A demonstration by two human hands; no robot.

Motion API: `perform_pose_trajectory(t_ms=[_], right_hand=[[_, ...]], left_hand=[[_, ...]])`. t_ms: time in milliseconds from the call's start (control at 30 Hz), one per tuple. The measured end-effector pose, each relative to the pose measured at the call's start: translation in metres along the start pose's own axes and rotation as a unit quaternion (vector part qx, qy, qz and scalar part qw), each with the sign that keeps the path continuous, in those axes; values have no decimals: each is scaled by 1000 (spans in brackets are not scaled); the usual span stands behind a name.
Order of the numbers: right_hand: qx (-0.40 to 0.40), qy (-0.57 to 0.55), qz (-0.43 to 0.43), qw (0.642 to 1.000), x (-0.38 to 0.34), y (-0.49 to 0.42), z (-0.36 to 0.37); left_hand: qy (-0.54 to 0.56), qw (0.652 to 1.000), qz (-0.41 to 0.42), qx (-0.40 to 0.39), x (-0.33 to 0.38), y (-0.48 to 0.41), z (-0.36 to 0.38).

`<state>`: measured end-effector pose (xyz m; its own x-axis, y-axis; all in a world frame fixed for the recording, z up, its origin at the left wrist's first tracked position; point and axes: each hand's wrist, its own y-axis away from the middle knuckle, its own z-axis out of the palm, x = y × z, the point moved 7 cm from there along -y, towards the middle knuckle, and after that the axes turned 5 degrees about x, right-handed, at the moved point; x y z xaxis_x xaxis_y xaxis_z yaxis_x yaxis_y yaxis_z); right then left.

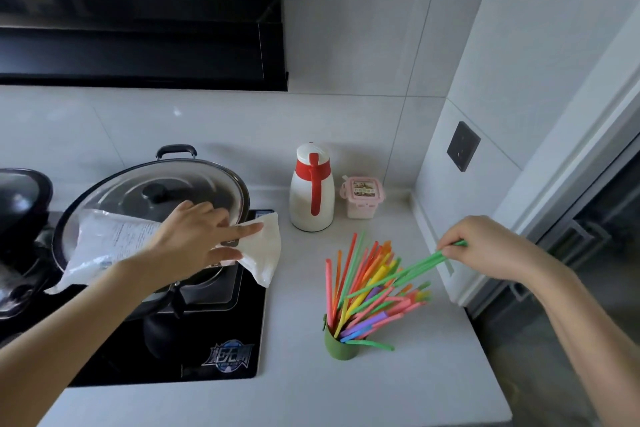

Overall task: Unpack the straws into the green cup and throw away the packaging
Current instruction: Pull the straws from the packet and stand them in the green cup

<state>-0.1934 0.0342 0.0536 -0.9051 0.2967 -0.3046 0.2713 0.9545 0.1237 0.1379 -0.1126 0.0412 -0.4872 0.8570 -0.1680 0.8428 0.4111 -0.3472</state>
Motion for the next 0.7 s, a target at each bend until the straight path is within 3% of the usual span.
perform_pose_trajectory(t_ms=[233,367,467,533,600,667,700], right_hand=[[-66,135,-106,983,-67,-27,74],[-107,213,-159,958,-83,-36,117],[-94,200,-168,961,-81,-40,116],[-39,187,-177,965,-80,-37,96],[85,142,-201,965,-89,-30,65],[211,-40,-215,953,-102,-12,35],[236,-152,-196,940,-106,-5,28]], left_hand=[[118,990,-51,50,5,11,-21],[129,989,-53,52,9,13,-27],[116,991,-47,48,12,10,-32],[104,993,-40,49,14,5,-37],[86,994,-26,55,18,-4,-44],[62,996,-10,68,23,-14,-53],[49,996,-4,75,26,-20,-57]])
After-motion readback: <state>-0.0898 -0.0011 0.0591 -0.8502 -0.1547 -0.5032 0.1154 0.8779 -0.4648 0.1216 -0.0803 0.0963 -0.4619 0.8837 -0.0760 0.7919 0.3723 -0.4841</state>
